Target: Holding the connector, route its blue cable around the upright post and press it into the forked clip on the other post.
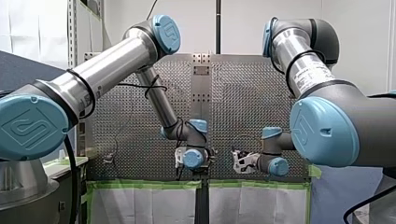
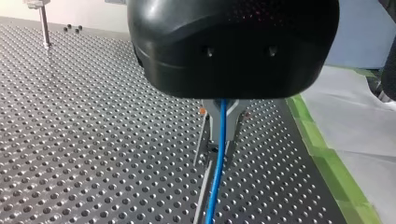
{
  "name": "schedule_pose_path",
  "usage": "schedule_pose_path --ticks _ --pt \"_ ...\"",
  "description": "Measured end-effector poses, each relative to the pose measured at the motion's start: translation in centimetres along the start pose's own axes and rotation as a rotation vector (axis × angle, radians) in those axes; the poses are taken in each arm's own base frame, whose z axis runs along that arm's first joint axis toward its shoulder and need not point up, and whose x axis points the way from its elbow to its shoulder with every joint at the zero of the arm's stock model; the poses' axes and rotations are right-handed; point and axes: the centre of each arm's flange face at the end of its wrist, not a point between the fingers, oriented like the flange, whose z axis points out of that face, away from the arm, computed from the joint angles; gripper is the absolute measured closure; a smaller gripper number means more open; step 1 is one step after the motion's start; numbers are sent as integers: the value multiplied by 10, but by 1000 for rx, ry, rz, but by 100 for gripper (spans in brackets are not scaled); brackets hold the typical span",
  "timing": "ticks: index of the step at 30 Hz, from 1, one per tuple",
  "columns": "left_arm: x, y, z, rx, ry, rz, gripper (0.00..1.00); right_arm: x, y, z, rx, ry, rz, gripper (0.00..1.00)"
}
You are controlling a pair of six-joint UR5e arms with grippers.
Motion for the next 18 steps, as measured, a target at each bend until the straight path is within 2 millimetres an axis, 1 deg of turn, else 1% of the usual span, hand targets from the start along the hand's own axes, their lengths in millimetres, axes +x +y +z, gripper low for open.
schedule_pose_path --ticks 8,14,18 --pt "11 3 -1 -9 6 -4 100 0 6 0 -15 3 23 98" --pt "14 5 3 -5 5 -12 100 -1 12 1 -42 5 42 98" --pt "22 4 7 -4 11 -11 100 0 16 2 -55 11 53 98"
